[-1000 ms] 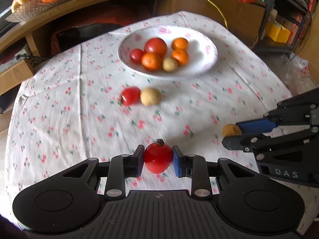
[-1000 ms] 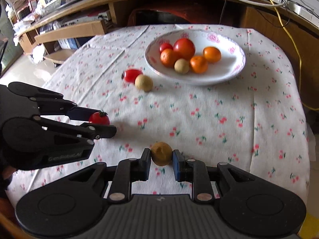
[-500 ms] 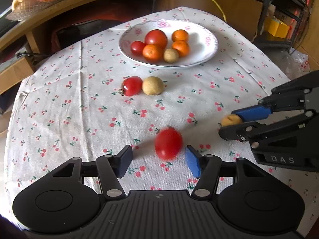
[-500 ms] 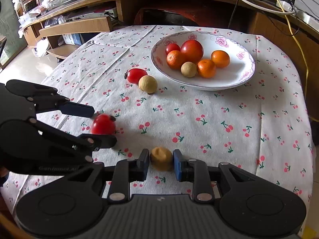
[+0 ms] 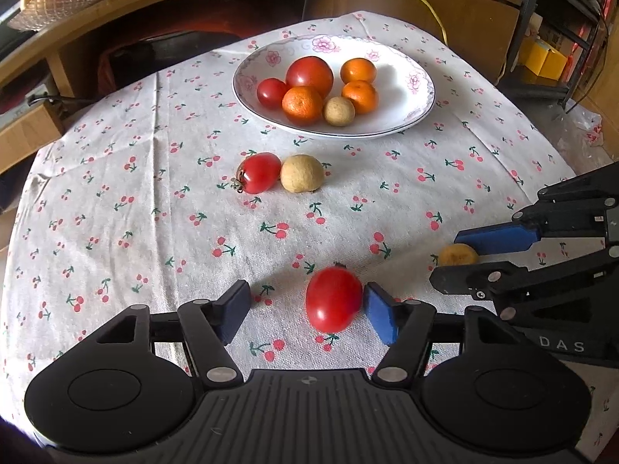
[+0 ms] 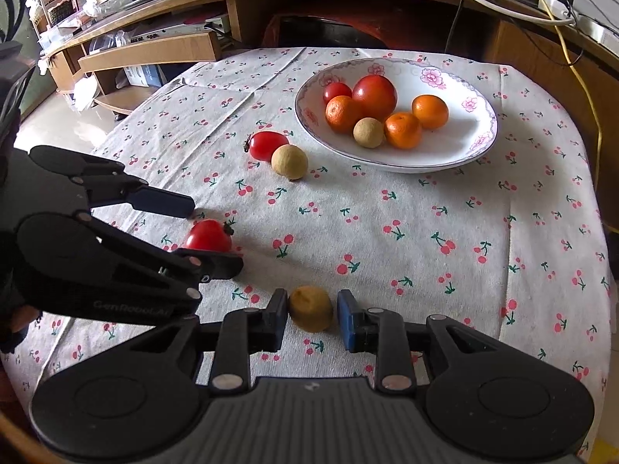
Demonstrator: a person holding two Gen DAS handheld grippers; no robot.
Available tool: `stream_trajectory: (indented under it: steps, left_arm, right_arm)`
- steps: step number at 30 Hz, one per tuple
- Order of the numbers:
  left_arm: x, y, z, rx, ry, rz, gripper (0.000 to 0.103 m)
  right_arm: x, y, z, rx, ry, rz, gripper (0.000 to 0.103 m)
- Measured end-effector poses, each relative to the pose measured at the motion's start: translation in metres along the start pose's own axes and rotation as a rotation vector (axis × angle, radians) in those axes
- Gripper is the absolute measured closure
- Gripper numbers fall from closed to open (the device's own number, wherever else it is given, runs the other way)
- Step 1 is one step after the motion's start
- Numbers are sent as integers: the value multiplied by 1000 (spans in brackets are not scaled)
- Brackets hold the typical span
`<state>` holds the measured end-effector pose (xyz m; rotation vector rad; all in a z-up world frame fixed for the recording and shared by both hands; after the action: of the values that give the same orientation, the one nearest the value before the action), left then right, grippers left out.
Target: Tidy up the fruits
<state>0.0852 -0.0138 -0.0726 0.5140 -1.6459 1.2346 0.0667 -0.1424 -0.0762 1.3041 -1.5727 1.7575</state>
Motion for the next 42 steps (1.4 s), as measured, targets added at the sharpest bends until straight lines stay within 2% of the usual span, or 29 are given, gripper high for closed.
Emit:
stream_trajectory:
  steps: [5,7,9,11,18,21,26,32,36,42]
  left_arm:
    - [1,1,2,-6,0,1,38]
    - [2,1,3,-4,5,3,45]
    - [2,-1,4,-4,21,6,62]
    - [3,-2,6,-2,28,0,65]
    - [7,-1,12,9,4,-4,67]
    - [16,-3,17,4,0,17,67]
    - [34,-5,30,-35,-23,66,67]
    - [48,-5,32,1,-60,67,67]
    - [65,-18,33,4,-65,105,67]
    - [74,-40,31,-10,-51,158,67]
  right_arm:
    - [1,1,-3,-6,15,-8,75]
    - [1,3,-6,3,25,-3,76]
    - [2,4,-8,12,37,-4,76]
    - [3,5,-7,-12,34,-8,77]
    - [12,9,0,-75,41,5,77]
    - [21,10,0,-99,44,25,77]
    - [36,7,-5,-89,70,63,77]
    - [60,-2,-3,-86,87,125,77]
    - [76,-13,-2,-89,98,181,77]
    - [81,-35,5,-120,110,219,77]
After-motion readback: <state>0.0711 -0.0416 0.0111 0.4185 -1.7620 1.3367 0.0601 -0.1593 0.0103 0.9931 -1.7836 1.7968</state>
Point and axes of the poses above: each gripper's, at about its wrist camera, not at the fingertips, and x roughly against the way its jaws point, z to its right, y to its underside, the point moved 1 cm from there along -x, roughly the way its jaws point, and after that the axes turned 3 degrees about -z, right-handed, at the moved point
